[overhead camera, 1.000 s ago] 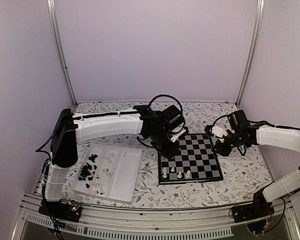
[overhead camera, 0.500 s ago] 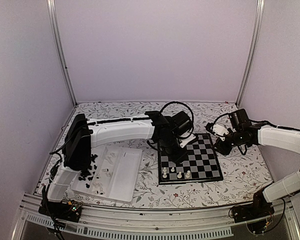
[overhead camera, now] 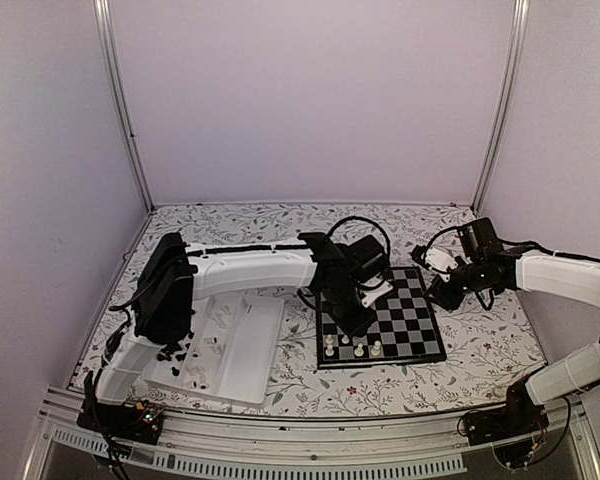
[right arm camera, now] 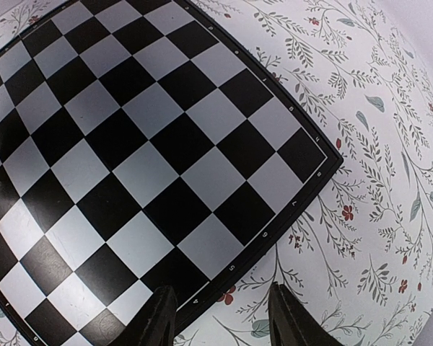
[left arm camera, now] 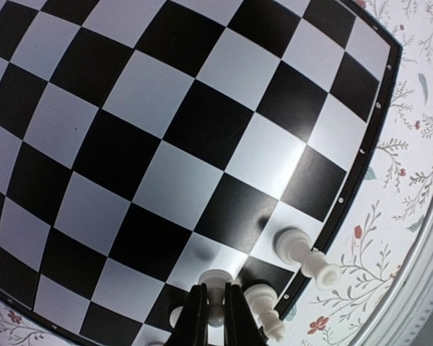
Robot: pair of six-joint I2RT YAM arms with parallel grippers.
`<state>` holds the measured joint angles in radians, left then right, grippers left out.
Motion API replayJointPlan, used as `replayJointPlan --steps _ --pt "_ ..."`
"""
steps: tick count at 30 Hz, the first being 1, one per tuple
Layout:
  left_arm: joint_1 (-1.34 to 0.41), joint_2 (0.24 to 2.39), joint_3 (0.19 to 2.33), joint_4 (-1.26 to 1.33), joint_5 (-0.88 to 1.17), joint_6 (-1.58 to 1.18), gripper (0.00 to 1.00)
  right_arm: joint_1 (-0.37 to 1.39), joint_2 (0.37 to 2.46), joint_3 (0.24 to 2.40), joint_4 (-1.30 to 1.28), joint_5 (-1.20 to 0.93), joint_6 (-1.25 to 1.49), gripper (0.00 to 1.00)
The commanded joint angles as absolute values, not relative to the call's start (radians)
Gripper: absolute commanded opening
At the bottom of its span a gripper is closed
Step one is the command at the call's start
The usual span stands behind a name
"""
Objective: Set up the chess pieces on the board
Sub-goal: Place the chess piece on the chessboard.
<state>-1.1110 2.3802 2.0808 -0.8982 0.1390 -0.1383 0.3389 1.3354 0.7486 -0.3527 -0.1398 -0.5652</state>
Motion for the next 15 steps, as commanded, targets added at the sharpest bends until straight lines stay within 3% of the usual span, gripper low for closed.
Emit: replayJointPlan --steps 1,15 --pt "-1.123 2.411 2.114 -0.919 0.155 -0.127 0.07 0.334 1.337 0.764 -0.339 -0.138 -0.563 0.46" --pt "-1.123 2.431 2.128 -0.93 0.141 -0.146 0.14 0.334 1.348 0.765 -0.346 -0.144 -0.565 0.46"
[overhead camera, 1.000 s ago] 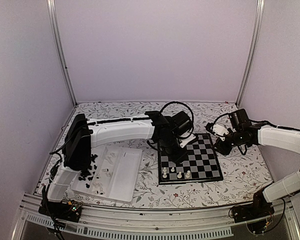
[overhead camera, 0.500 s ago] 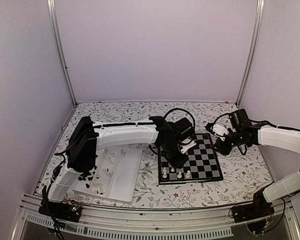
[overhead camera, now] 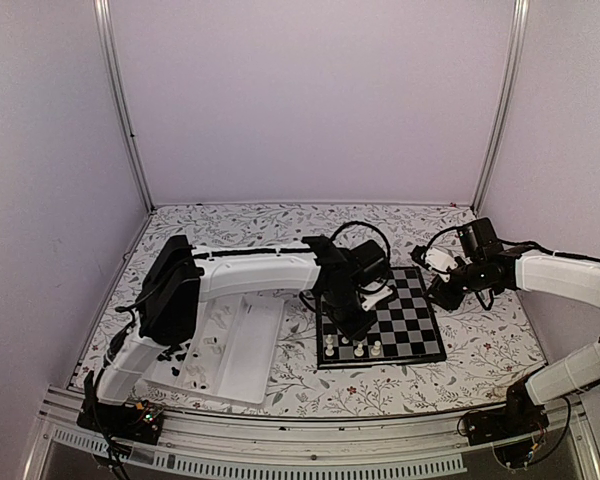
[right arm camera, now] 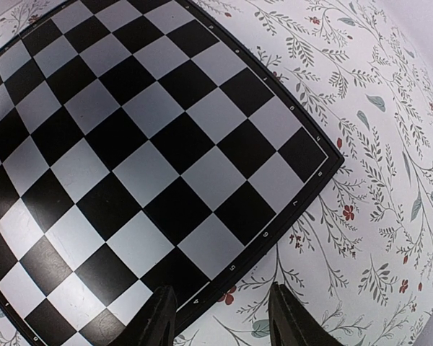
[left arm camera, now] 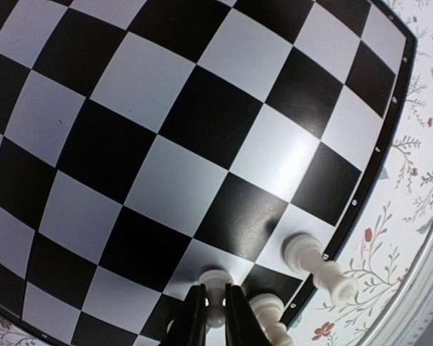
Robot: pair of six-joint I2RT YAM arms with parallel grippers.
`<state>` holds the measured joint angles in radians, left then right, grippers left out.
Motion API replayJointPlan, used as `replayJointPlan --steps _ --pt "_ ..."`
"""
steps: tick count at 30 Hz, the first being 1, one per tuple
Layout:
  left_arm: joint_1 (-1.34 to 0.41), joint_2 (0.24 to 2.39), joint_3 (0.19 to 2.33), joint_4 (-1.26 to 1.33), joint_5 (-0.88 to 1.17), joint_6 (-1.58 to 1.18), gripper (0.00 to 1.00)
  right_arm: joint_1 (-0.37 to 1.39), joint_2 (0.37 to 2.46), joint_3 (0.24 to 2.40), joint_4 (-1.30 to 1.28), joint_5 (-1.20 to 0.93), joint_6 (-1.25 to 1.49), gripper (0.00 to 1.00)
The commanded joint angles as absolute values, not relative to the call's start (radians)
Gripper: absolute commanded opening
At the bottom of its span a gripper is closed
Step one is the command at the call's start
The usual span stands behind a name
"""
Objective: Set up the chess pieces on the board
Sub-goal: Place the chess piece on the chessboard, then pick up the chess piece from the storage box.
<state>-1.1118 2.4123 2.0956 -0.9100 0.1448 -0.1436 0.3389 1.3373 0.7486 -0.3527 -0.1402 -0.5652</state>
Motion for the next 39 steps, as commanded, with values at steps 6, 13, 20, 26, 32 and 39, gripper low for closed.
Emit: replayJointPlan --steps 6,13,20,26,32,39 --pt "-1.124 2.41 2.139 -0.912 0.137 -0.156 0.22 0.334 1.35 0.767 -0.347 -0.146 -0.565 0.46" --pt "-1.123 2.243 2.061 -0.833 0.019 -0.195 0.25 0.334 1.353 0.765 -0.348 -0.147 -0.565 0.46" --pt "-1.095 1.915 1.711 -0.823 -0.21 -0.292 0.27 0.334 1.358 0.772 -0.357 -0.167 -0.566 0.46" --pt "-1.061 1.714 1.384 -0.931 -0.261 -0.515 0.27 0.334 1.284 0.853 -0.425 -0.432 -0.539 0.47" --pt "-1.003 1.542 1.155 -1.026 -0.216 -0.646 0.23 0.346 1.255 0.959 -0.513 -0.746 -0.641 0.5" --pt "-0.974 1.439 0.976 -1.085 -0.178 -0.736 0.19 0.431 1.306 0.896 -0.527 -0.715 -0.697 0.53"
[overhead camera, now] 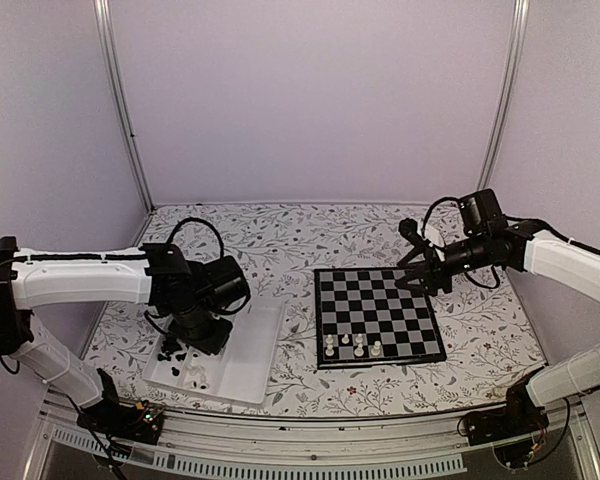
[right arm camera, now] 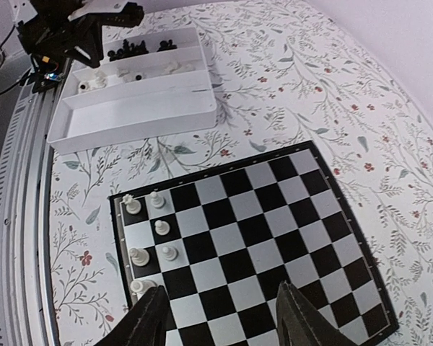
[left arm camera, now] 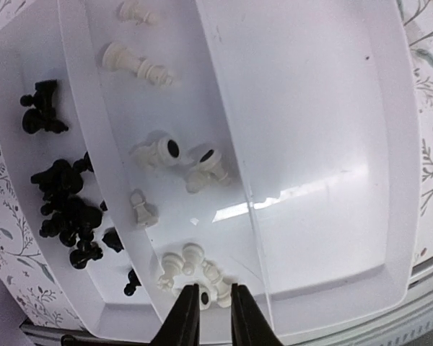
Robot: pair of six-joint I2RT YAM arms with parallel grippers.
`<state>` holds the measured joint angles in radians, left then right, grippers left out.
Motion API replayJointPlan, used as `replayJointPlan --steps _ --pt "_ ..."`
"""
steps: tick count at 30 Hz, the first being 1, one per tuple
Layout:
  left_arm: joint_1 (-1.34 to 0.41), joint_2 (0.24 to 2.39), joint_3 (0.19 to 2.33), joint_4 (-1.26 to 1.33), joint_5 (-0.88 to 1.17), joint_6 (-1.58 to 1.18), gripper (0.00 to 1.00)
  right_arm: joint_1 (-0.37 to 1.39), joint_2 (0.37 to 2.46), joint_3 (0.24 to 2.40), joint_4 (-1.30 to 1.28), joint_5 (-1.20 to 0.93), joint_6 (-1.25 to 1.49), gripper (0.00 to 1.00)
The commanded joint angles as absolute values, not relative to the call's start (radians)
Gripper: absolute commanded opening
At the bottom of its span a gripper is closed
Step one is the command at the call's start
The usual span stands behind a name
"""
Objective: Set up the chess pieces on the board
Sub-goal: Pick up the chess piece from the storage box.
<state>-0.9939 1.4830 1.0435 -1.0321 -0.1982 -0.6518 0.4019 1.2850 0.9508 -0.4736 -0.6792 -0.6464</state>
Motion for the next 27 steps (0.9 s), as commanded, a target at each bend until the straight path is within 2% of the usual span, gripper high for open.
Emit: replayJointPlan --steps 1,27 --pt "-0.968 1.43 0.959 -1.085 -0.18 -0.739 0.19 0.433 1.305 0.891 -0.526 -0.712 -0.7 0.54" --pt "-0.905 1.525 0.857 -0.968 -0.104 -0.628 0.2 0.438 1.327 0.874 -0.522 -0.65 -0.708 0.54"
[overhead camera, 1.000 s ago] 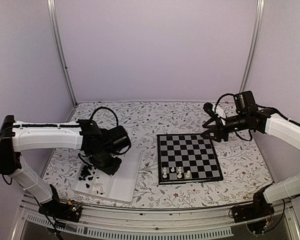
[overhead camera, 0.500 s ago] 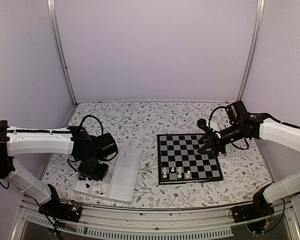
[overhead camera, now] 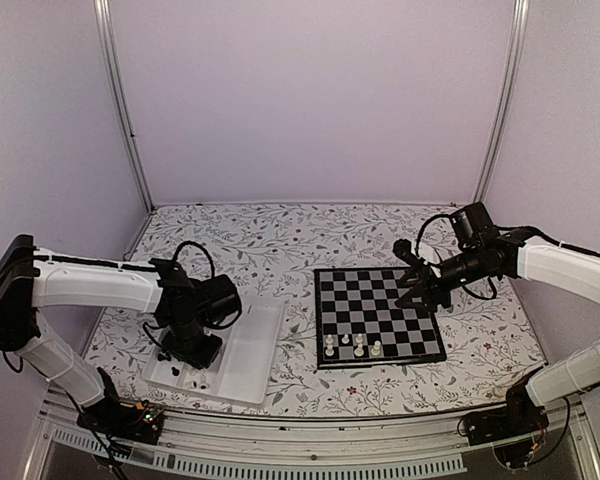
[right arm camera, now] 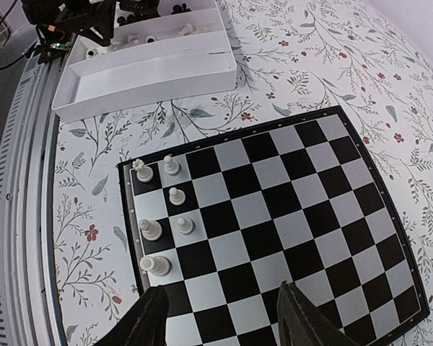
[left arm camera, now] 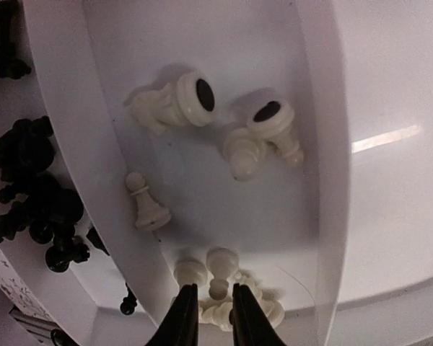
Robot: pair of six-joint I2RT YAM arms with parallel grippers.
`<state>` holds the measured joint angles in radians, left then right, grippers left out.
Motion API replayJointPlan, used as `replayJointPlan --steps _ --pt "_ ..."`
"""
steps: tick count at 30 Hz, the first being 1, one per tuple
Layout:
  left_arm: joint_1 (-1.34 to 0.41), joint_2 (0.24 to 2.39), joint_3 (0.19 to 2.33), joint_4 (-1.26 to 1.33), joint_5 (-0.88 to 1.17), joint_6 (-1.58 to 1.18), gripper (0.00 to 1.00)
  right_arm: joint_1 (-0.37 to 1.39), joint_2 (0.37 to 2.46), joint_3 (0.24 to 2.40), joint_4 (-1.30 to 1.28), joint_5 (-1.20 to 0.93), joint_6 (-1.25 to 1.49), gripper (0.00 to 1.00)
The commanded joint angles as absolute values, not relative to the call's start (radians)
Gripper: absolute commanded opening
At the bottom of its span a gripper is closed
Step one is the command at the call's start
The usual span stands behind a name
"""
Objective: Set up the chess pieces on the board
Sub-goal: Pick up the chess piece from the storage box.
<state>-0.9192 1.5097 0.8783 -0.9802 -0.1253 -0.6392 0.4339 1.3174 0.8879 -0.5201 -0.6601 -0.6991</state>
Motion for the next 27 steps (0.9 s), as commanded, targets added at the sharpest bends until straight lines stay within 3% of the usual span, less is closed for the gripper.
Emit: replayJointPlan --steps 1,7,16,22,27 --pt "-0.905 1.526 0.855 -0.968 -0.103 -0.629 0.2 0.439 1.328 0.874 -0.522 -0.649 -0.709 0.54" --pt "-0.905 1.543 0.851 -0.947 -0.091 -0.619 0.2 0.439 1.333 0.874 -0.522 -0.643 -0.71 0.54" --pt "-0.915 1.549 0.951 -1.014 -0.087 -0.611 0.08 0.44 1.329 0.869 -0.521 -0.632 -0.709 0.54" --pt "-0.957 1.527 1.164 -1.12 -0.085 -0.616 0.07 0.439 1.336 0.87 -0.518 -0.624 -0.71 0.54" --pt "-1.015 1.638 1.415 -1.088 -0.077 -0.521 0.09 0.44 1.344 0.876 -0.519 -0.623 -0.709 0.54"
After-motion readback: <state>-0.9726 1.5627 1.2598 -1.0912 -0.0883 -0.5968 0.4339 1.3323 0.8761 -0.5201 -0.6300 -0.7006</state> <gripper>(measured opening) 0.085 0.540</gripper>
